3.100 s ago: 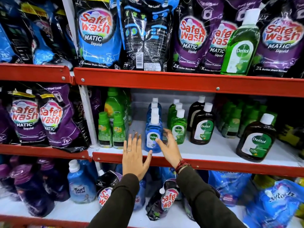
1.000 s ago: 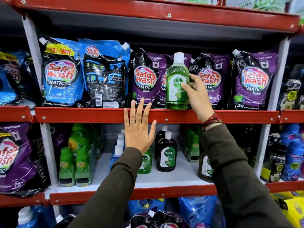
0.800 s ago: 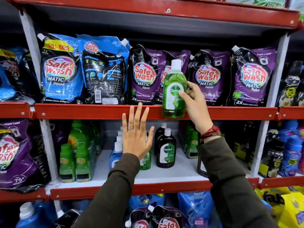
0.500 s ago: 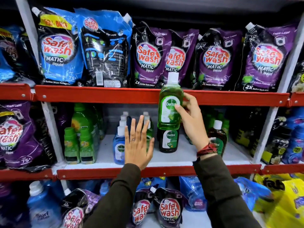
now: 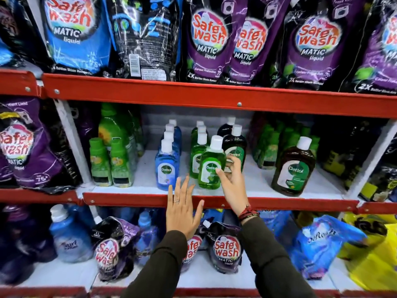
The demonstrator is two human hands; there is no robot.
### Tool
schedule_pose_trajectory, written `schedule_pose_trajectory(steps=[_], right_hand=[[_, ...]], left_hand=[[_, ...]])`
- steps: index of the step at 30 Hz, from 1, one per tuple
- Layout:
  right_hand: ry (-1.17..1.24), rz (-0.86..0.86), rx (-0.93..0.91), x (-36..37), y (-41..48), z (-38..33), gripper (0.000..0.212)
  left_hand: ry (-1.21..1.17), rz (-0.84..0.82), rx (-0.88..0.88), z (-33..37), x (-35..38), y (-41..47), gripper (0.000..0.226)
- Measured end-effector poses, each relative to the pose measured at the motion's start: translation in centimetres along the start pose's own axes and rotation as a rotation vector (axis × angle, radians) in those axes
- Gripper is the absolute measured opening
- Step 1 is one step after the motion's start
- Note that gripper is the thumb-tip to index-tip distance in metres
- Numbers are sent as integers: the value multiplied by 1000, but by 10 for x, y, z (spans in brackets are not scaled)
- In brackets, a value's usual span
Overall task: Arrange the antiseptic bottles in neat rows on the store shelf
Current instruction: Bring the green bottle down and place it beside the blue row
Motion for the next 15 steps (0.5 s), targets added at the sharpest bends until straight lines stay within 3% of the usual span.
schedule_pose_trajectory(steps=[15], right_hand=[[33, -94, 48, 23, 27, 36, 42]], left_hand=[[46, 6, 32, -8, 6, -3, 58]])
Point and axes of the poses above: each hand's wrist, its own y-axis towards the middle knuckle, its own x-axis out of the palm, z = x × y, the point moved 3 cm from there along y, towards the middle knuckle, and after that the axes turned 14 degrees about -z, right-handed, at the moved point
